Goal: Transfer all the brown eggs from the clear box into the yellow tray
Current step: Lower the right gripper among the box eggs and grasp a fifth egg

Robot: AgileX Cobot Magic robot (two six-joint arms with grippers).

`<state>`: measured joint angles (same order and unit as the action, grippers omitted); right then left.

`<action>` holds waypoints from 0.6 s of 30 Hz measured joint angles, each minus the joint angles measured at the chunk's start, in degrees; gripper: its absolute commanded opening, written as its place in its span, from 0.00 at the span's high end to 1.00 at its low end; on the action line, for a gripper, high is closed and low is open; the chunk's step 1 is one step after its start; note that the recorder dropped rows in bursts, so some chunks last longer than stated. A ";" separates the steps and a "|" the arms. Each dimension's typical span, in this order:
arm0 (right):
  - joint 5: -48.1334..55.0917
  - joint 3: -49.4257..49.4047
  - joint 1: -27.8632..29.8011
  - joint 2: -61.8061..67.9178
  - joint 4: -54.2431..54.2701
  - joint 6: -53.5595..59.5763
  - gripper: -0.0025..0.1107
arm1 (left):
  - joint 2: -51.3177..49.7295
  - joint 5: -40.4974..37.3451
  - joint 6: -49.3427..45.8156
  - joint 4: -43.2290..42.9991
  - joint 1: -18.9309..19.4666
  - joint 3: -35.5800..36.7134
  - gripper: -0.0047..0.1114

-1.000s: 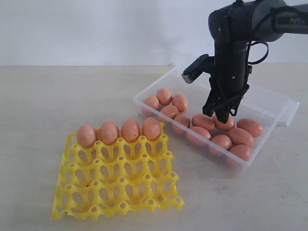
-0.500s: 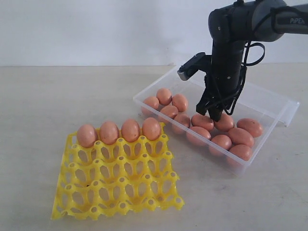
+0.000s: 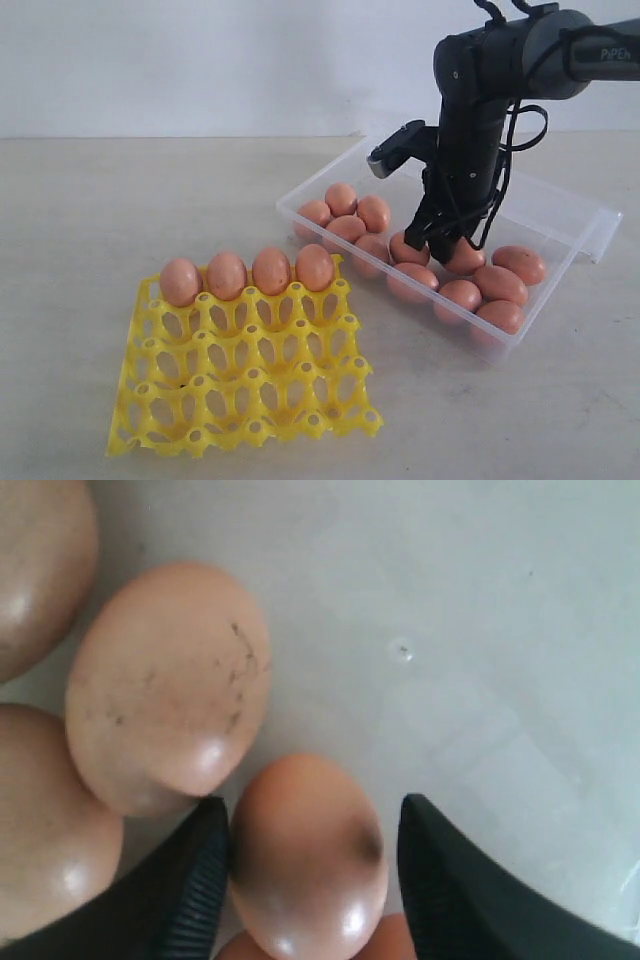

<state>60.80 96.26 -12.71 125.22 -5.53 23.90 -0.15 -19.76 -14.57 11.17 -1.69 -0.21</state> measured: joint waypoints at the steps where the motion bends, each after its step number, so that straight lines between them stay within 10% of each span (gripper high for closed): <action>1: -0.47 0.00 0.00 0.00 0.00 0.00 0.58 | 0.00 0.00 0.00 0.00 0.00 0.00 0.92; 18: 0.21 -0.13 0.00 3.35 0.45 0.09 0.59 | 0.00 0.00 0.00 0.00 0.00 0.00 0.92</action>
<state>61.01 96.14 -12.71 128.56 -5.07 23.99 -0.15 -19.76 -14.57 11.17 -1.69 -0.21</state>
